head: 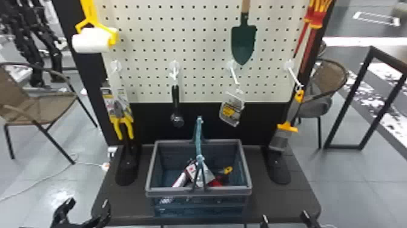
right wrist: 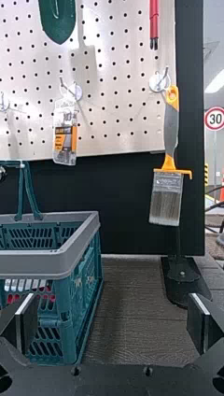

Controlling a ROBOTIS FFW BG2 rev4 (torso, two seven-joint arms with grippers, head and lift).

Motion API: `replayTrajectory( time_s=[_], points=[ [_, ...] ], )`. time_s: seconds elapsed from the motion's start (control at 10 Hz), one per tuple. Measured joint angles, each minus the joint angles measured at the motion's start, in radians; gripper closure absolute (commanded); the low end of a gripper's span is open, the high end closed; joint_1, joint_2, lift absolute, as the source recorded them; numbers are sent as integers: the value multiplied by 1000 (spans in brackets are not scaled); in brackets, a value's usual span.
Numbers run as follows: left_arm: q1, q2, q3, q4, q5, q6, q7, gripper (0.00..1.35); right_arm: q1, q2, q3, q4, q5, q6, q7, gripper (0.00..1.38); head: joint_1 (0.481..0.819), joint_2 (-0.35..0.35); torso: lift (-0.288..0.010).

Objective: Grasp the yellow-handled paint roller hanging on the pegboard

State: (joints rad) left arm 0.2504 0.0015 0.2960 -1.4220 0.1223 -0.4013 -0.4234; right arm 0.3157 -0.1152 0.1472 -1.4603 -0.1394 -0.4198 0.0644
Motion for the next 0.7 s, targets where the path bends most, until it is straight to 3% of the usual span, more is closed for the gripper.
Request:
replayTrajectory(
  time_s=[0.7],
  points=[
    [-4,0,5,0,3,-1,0,257,-6,-1,0,4,1,1,0,96,549,0,-100]
  ],
)
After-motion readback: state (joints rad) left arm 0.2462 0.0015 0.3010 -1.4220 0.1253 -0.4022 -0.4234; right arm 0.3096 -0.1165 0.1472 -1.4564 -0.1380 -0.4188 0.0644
